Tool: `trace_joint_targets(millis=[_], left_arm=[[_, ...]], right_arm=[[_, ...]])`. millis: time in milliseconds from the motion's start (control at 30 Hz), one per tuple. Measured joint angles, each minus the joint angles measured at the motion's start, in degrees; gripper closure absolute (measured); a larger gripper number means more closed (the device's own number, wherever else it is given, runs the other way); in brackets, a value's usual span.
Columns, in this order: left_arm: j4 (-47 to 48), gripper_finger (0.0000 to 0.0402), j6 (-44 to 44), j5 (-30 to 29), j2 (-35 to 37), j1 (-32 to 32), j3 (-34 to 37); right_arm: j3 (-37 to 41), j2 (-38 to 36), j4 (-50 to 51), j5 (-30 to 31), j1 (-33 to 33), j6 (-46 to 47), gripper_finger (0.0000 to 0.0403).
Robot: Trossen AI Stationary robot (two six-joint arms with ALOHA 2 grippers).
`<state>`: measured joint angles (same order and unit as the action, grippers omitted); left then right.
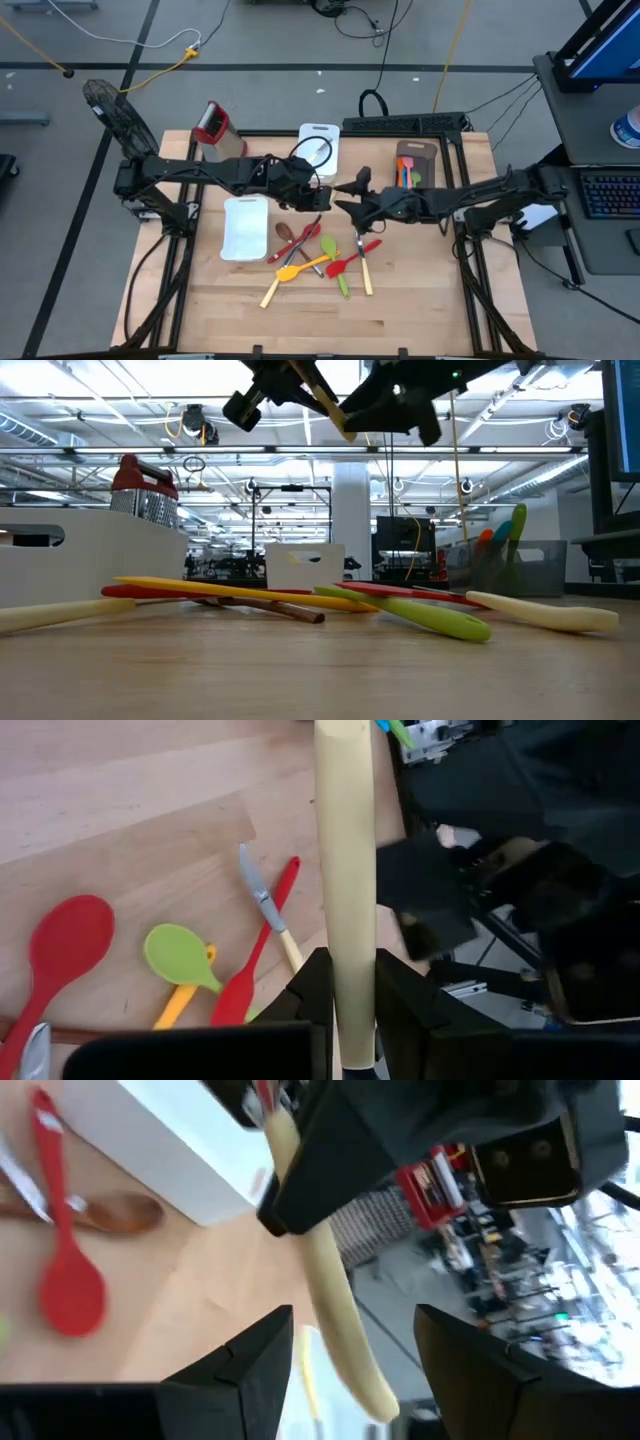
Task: Pick & Place Kitchen Items
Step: Put the yellow knife into the top white bin
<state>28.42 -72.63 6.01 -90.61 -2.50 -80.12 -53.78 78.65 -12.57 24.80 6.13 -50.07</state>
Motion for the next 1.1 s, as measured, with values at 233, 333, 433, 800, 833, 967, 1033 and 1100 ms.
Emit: trace_joint_targets(millis=[233,333,433,800,833,967,1033,1100], left_arm=[[-0.02,0.0363,-0.42,-1.54,0.0,0.01,0.0],[0.16,0.0359,-0.46,-1.7,0.0,0.17,0.0],[0.04,0.0364,0.04,-1.95,0.0,0.22,0.0],[0.14,0.036,0.45,-3.57,0.0,0.18,-0.04],[0.14,0.0361,0.54,-3.72,0.0,0.18,-0.04],[0.1,0.0358,2.18,-4.85,-0.05,0.18,-0.04],[0.03,0.0342,3.45,-5.96,-0.07,0.2,-0.04],[0.04,0.0324,4.72,-7.28,-0.07,0.06,-0.04]], right_arm=[[-4.68,4.44,0.5,1.71,0.0,-4.61,0.0202],[-5.1,5.09,0.59,2.39,-0.01,-5.06,0.0205],[-5.1,5.09,0.93,2.44,-0.02,-4.61,0.0221],[-4.99,5.18,3.18,4.77,0.09,-3.53,0.036],[-4.99,5.18,3.56,4.72,0.09,-2.75,0.036],[-5.0,5.1,5.21,4.97,0.09,0.98,0.036],[-5.06,5.07,5.94,5.16,0.08,2.95,0.0361],[-5.12,5.0,6.96,5.44,0.04,4.47,0.0362]])
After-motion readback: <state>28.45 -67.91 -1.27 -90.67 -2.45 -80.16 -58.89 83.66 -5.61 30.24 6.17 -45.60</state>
